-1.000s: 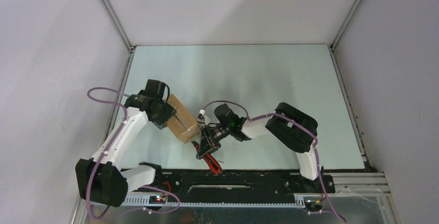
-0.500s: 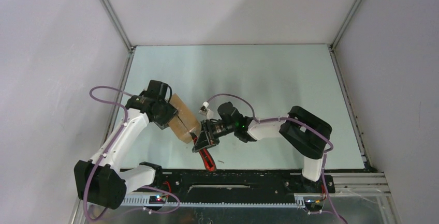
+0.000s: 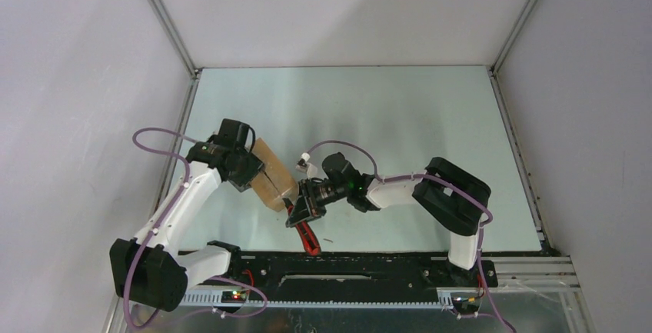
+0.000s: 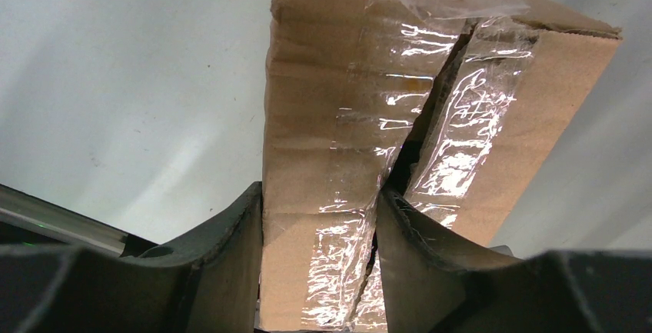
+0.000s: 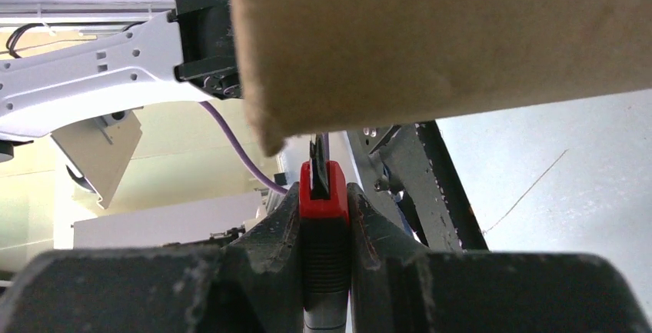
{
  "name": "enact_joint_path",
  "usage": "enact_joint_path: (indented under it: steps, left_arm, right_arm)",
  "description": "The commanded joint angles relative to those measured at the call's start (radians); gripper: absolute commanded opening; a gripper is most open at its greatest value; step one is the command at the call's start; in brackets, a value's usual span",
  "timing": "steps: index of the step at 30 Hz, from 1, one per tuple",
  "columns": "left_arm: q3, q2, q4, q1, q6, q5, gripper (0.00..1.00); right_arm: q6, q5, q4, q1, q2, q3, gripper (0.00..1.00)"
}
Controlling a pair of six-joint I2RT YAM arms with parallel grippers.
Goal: Unpack the express box
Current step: Cut the express box at the center of the board.
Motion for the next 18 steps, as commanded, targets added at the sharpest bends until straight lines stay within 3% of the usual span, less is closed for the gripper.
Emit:
enact_joint_path:
  steps: [1,3,5,6,9,12,15,18]
  left_arm:
    - [0.026,-0.02,0.029,-0.006,0.011,0.005,0.0]
    - [0.039,-0.025,0.034,-0.007,0.035,0.012,0.02]
    - [0.057,-0.027,0.028,-0.006,0.063,0.016,0.18]
    - [0.066,-0.028,0.027,-0.006,0.077,0.019,0.29]
    - [0.079,-0.034,0.029,-0.006,0.113,0.027,0.5]
    - [0.083,-0.047,0.039,-0.006,0.152,0.056,0.89]
    - [0.088,-0.059,0.042,-0.006,0.187,0.075,0.99]
    - [0.102,-0.074,0.029,-0.007,0.219,0.072,1.0]
  right_arm:
    - [-0.033,0.016,-0.016,0.0,-0.042,0.033,0.0]
    - [-0.067,0.026,-0.048,-0.01,-0.066,0.025,0.0]
    - [-0.091,0.024,-0.083,-0.014,-0.089,0.025,0.0]
    - [-0.098,0.02,-0.095,-0.015,-0.098,0.025,0.0]
    - [-0.106,0.012,-0.115,-0.024,-0.106,0.025,0.0]
    - [-0.098,-0.004,-0.113,-0.033,-0.111,0.025,0.0]
    - [-0.092,-0.021,-0.117,-0.034,-0.126,0.025,0.0]
    - [-0.103,-0.012,-0.151,-0.037,-0.157,0.023,0.0]
